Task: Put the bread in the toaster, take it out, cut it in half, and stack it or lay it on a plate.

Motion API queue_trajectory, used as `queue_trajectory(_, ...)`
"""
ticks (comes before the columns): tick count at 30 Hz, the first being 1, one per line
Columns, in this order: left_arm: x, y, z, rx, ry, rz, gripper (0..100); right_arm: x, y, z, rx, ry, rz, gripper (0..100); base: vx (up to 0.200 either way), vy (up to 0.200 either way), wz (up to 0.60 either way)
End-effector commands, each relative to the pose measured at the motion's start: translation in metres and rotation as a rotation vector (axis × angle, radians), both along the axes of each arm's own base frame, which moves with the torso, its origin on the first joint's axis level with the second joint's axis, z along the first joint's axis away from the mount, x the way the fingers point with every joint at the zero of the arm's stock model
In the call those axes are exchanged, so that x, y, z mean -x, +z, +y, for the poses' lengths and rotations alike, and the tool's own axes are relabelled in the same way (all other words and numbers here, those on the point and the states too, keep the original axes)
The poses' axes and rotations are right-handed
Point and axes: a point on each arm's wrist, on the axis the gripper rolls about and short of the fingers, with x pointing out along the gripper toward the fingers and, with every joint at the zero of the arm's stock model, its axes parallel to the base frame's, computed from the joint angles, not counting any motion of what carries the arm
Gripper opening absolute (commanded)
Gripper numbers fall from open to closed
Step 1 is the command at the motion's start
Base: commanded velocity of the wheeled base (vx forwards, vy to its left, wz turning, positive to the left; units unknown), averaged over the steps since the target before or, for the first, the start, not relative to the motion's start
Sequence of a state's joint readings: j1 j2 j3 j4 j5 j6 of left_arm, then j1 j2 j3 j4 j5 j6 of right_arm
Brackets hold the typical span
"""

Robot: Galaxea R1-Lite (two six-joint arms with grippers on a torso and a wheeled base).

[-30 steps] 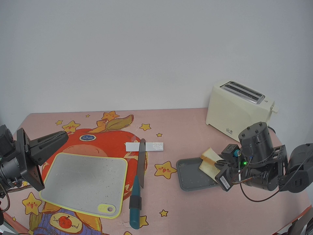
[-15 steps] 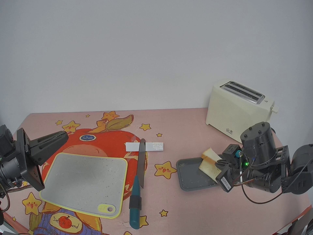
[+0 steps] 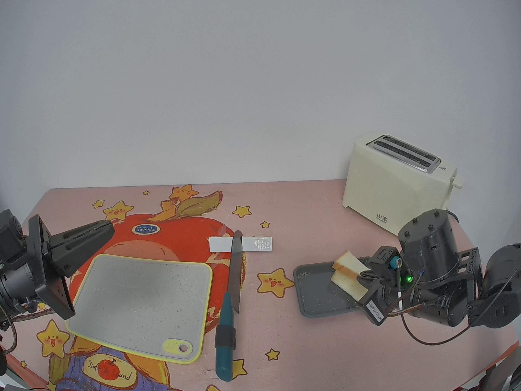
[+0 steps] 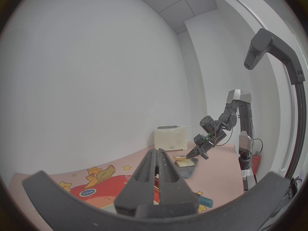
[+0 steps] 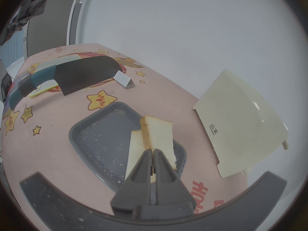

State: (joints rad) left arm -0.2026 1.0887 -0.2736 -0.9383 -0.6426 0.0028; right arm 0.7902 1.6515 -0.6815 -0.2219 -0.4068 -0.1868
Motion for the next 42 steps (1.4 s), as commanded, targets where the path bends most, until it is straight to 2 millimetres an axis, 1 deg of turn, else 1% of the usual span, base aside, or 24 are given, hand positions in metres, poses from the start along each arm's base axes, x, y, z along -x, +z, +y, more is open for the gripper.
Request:
queue_trajectory(1, 0.0001, -0.0004, 0.0, 0.0, 0.0, 0.0, 0, 0.0003, -0.0007, 0.0013, 0.002, 0.005, 0.002, 0, 0.0, 0.0, 0.0)
queue_trajectory(11, 0.0001, -0.0004, 0.0, 0.0, 0.0, 0.0, 0, 0.0008, -0.0039, 0.0002, 0.02, -0.011, 0.002, 0, 0.0, 0.0, 0.0)
queue_trajectory(22, 0.0001, -0.0004, 0.0, 0.0, 0.0, 0.0, 0, 0.0038, -0.009, 0.0068, 0.035, 0.012, 0.014, 0, 0.0, 0.0, 0.0)
queue_trajectory(42, 0.0002, -0.0007, 0.0, 0.0, 0.0, 0.0, 0, 0.0045, -0.0094, 0.0068, 0.053, 0.013, 0.007, 0, 0.0, 0.0, 0.0)
